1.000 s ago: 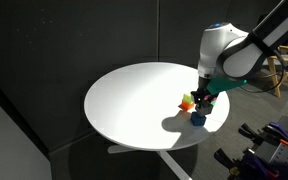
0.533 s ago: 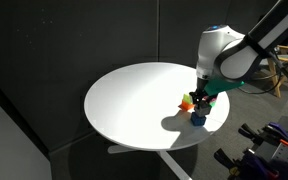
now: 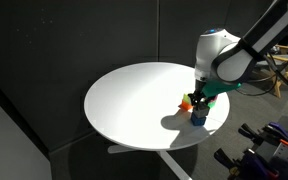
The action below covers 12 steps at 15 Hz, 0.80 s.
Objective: Pick up the gray block and put it on the blue block
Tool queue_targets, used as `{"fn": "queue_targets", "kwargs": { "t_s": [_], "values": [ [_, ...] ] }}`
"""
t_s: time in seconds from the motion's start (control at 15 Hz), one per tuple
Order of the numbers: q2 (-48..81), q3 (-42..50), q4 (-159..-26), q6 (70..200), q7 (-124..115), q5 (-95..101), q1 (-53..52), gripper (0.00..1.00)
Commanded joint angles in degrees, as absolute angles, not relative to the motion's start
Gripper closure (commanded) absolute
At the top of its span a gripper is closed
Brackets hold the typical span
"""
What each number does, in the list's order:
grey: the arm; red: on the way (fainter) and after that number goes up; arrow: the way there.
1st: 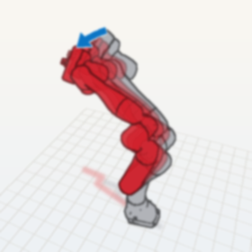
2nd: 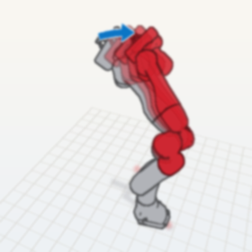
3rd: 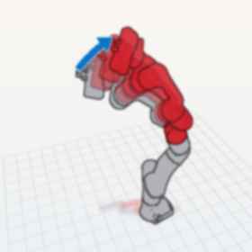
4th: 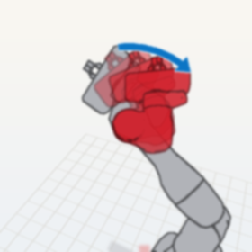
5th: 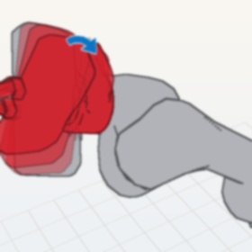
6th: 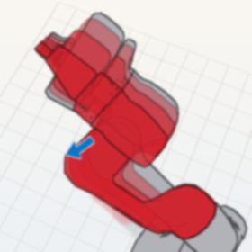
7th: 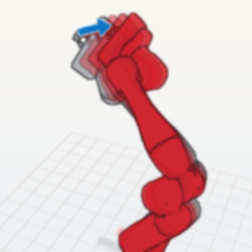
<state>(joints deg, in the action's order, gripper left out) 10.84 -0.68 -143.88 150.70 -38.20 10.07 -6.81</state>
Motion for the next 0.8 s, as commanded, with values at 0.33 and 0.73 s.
{"fn": "queue_targets", "kwargs": {
  "t_s": [0.33,0.73],
  "values": [
    [12.46,0.37,-142.67,151.26,-38.21,9.92,-8.51,0.08],
    [10.16,0.09,-144.09,150.92,-36.84,9.72,-8.69,0.00]
  ]
}}
